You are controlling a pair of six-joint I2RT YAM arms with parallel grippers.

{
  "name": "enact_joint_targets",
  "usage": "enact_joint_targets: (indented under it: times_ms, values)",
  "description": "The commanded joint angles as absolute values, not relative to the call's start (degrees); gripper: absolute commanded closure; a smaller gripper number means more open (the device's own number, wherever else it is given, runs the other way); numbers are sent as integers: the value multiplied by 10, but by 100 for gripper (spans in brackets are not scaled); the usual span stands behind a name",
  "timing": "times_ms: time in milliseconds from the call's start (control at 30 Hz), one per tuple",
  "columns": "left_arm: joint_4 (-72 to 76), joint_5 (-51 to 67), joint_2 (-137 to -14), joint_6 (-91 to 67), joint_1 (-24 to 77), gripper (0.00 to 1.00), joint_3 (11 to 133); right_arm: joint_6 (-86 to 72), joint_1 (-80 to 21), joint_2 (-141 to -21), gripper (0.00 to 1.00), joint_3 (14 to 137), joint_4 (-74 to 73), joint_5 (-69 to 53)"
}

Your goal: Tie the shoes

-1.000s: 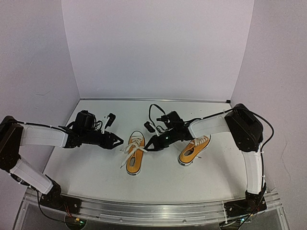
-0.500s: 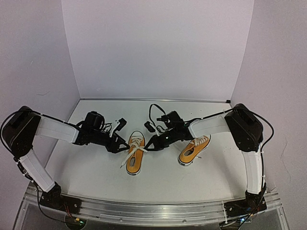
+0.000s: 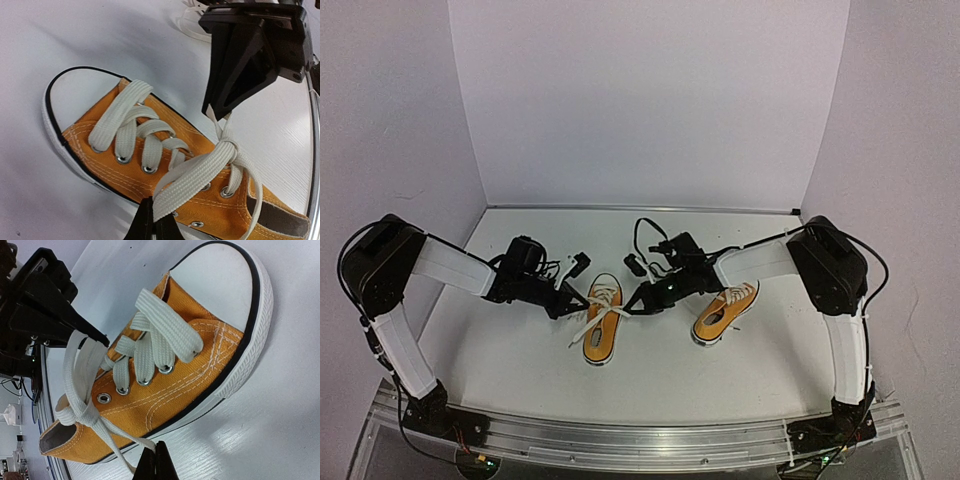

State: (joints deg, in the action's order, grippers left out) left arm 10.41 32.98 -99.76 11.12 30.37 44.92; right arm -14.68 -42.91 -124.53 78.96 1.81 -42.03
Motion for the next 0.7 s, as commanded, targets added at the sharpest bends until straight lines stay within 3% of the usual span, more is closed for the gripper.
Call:
enact_joint_targets:
  times_ms: [0,167,467,667]
  values:
    - [96,260,-949,83,297,100,439,-146,-422,-1246,100,777,26,-409]
    - [91,212,-916,54,285,100,422,-146,-414,-1238,100,759,25,-395]
    - [76,222,-906,39,282,100,416,-153,-402,-1227,100,742,30,-367]
    - [58,247,-916,45,285,100,431,-157,-409,-1230,100,765,37,-412]
